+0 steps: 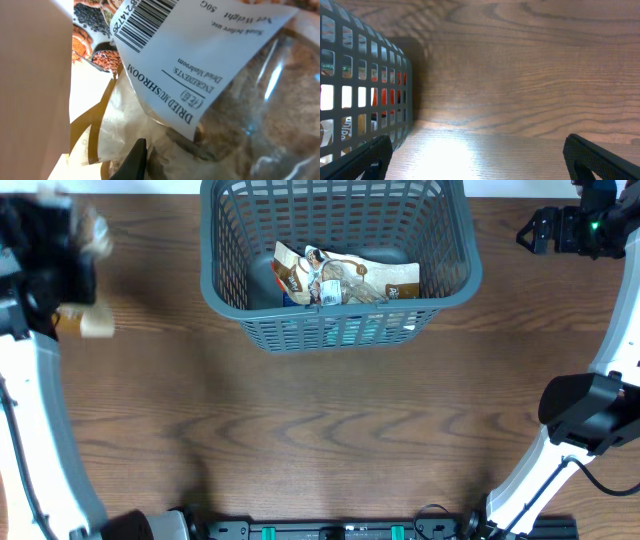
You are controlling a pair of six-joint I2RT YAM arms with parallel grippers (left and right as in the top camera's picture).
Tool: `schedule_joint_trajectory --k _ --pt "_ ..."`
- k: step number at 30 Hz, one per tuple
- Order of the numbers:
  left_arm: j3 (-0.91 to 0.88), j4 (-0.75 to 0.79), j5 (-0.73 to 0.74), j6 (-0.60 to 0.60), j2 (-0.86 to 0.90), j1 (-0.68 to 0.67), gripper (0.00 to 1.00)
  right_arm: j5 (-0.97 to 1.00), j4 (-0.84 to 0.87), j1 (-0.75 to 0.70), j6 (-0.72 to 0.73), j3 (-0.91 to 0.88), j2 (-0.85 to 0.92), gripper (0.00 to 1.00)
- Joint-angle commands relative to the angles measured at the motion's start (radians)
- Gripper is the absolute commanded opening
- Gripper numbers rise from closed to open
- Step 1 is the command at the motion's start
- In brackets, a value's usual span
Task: Pack container
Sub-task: 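Carry the mushroom pouch with the left gripper into the basket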
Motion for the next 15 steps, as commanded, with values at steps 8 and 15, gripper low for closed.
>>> schedule_joint_trajectory --k 8,15 --pt "0.220 0.223 0.135 0.072 -0.023 -0.385 0.06 -0.001 -0.001 0.016 -0.016 0.000 0.000 0.99" --pt "0.219 0.363 0.336 0.158 0.114 -0.557 0.06 -0.001 0.000 0.016 -0.016 0.000 0.000 0.99"
